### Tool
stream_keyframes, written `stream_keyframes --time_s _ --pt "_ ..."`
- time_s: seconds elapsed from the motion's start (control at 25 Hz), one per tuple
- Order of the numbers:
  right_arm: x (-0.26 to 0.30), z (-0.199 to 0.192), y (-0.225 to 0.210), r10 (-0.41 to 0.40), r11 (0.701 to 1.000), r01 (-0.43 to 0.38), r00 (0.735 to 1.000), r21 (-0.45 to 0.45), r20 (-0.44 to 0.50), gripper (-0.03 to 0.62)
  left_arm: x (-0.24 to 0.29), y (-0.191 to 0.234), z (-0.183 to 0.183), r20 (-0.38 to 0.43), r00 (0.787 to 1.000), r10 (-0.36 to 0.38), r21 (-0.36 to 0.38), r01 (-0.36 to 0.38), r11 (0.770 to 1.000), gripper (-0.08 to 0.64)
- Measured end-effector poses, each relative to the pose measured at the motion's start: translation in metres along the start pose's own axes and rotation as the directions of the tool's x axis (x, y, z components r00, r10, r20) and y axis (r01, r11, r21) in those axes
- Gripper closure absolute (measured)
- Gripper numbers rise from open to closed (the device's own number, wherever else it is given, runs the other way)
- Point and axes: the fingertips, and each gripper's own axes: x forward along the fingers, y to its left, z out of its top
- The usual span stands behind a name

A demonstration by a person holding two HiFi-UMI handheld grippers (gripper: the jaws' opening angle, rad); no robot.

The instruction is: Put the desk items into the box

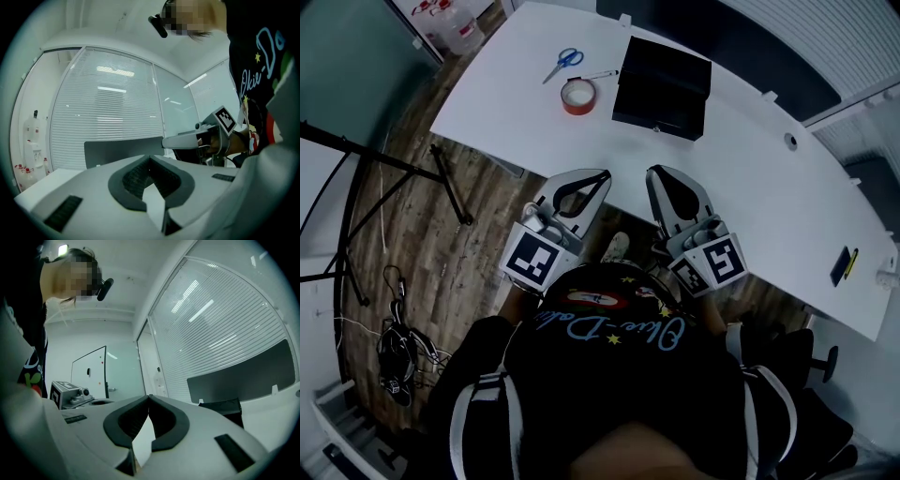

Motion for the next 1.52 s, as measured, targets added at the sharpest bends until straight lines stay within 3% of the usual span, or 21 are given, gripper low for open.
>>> stream_keyframes --time_s 0.56,0.8,1.12,1.28,1.52 --pt "0.027 0.004 -0.047 0.054 0.998 -0.054 0.998 0.018 0.016 0.589 0.044 0.029 -0.005 -0.032 0.998 0.056 0.017 -0.056 0.998 0.563" --pt "0.032 -0.002 -0.068 0.058 0.998 -0.058 0.998 0.000 -0.020 0.589 0.062 0.034 -0.005 -0.024 0.997 0.070 0.009 -0.070 0.997 0.563" --pt "0.054 -0.008 -0.064 0.104 0.995 -0.104 0.993 -0.001 -0.054 0.589 0.069 0.051 -0.002 -0.026 0.997 0.069 0.031 -0.068 0.997 0.554" --pt "0.070 -0.007 -0.071 0.068 0.998 -0.068 0.997 0.002 -0.047 0.589 0.071 0.069 -0.007 -0.035 0.999 0.042 0.012 -0.041 0.999 0.552" --pt "0.090 -0.008 -0.074 0.026 1.000 -0.026 0.998 0.013 -0.052 0.589 0.069 0.095 -0.012 -0.074 0.997 0.018 0.040 -0.015 0.999 0.552"
